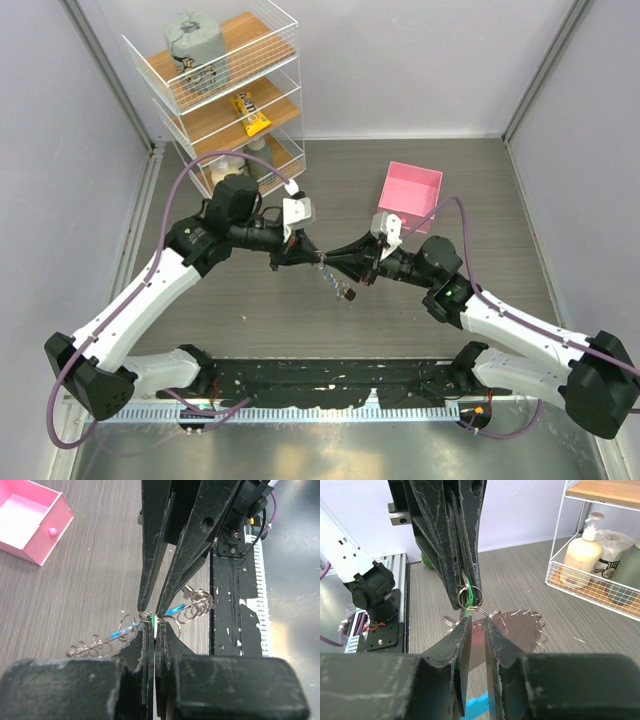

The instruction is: Remove the keys from the keyring

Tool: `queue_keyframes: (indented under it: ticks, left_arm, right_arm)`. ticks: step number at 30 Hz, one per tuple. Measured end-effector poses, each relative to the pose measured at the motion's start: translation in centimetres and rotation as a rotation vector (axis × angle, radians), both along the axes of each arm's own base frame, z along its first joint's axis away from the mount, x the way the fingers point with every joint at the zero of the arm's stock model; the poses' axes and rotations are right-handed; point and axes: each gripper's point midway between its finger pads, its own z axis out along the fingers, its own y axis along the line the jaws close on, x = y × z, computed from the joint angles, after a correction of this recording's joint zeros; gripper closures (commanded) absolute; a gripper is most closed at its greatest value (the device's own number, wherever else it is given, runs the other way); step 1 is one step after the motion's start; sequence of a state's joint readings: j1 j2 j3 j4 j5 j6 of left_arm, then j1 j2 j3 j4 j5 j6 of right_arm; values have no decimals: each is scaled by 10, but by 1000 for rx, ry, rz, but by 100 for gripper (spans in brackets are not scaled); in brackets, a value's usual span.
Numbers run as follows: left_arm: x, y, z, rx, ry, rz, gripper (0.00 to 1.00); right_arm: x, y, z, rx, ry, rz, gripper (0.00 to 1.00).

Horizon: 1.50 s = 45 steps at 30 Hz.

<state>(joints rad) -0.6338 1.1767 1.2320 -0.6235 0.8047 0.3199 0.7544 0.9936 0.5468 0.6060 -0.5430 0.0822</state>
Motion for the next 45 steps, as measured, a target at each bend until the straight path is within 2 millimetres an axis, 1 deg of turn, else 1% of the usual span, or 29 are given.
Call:
queue_keyframes:
  ticks: [9, 20, 23, 27, 31, 37, 45]
  left_arm:
    - [-6, 0, 2, -16, 2, -22, 100]
    - [-12, 0, 6, -32, 4, -46, 100]
    - [-12, 0, 6, -32, 4, -46, 100]
    - [-12, 0, 6, -32, 5, -45, 100]
    - [-12, 0, 6, -31, 5, -45, 100]
    - [-12, 1, 5, -28, 9, -45, 100]
    - [-16, 2, 6, -31, 19, -49, 100]
  right_arm:
    - [1, 5, -6, -20, -8, 1, 79]
    - [-3, 9, -1, -19, -40, 19, 81]
    - [-4, 10, -1, -19, -44, 23, 83]
    - [-5, 10, 1, -16, -53, 30, 79]
    - [-8, 10, 3, -11, -66, 40, 79]
    - [-11, 8, 5, -1, -88, 48, 95]
    - [-15, 8, 6, 3, -103, 71, 95]
